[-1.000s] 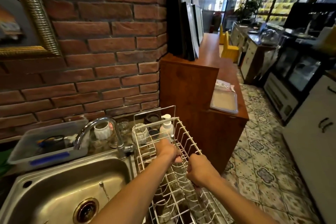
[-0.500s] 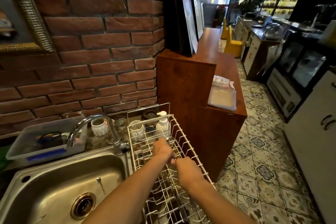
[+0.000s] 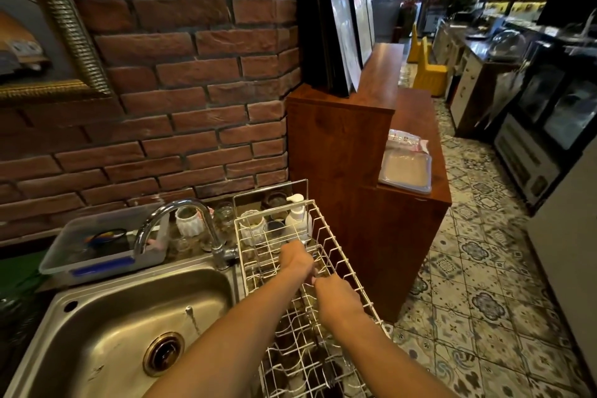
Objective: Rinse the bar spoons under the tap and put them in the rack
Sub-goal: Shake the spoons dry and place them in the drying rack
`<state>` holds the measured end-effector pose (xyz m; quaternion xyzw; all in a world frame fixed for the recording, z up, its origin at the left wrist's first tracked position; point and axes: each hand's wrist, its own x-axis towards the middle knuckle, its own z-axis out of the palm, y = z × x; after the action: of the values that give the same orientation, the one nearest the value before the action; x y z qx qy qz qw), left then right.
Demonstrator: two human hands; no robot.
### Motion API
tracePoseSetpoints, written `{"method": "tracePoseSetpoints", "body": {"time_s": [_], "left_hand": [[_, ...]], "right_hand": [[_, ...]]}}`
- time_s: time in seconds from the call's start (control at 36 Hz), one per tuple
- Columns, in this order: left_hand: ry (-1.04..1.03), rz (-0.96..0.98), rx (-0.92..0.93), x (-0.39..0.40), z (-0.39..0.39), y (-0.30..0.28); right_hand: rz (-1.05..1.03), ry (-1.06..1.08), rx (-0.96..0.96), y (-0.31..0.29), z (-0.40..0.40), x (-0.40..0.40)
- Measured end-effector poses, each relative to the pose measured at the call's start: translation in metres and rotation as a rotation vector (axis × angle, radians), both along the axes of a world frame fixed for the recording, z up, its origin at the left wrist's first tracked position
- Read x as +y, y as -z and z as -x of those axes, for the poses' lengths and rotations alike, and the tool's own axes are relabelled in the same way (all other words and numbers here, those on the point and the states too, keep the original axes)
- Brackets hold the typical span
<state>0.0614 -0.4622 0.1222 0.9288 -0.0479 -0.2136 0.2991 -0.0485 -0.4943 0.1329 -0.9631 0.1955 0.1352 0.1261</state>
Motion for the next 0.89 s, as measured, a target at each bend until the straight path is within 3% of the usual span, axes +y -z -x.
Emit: {"method": "tracePoseSetpoints", "body": {"time_s": [0.39, 0.56, 0.89], "left_hand": [[-0.083, 0.218, 0.009, 0.029, -0.022, -0.061], [-0.191, 0.318, 0.020, 0.074, -0.048, -0.079], [-0.381, 0.608, 0.034, 0.166, -0.077, -0.096]], "right_hand": [[0.032, -0.055, 0.014, -0.010, 0.003, 0.002], [0.037, -0.009, -0.087, -0.025, 0.000, 0.003], [-0.258, 0.031, -0.338, -0.074, -0.044, 0.031]]}}
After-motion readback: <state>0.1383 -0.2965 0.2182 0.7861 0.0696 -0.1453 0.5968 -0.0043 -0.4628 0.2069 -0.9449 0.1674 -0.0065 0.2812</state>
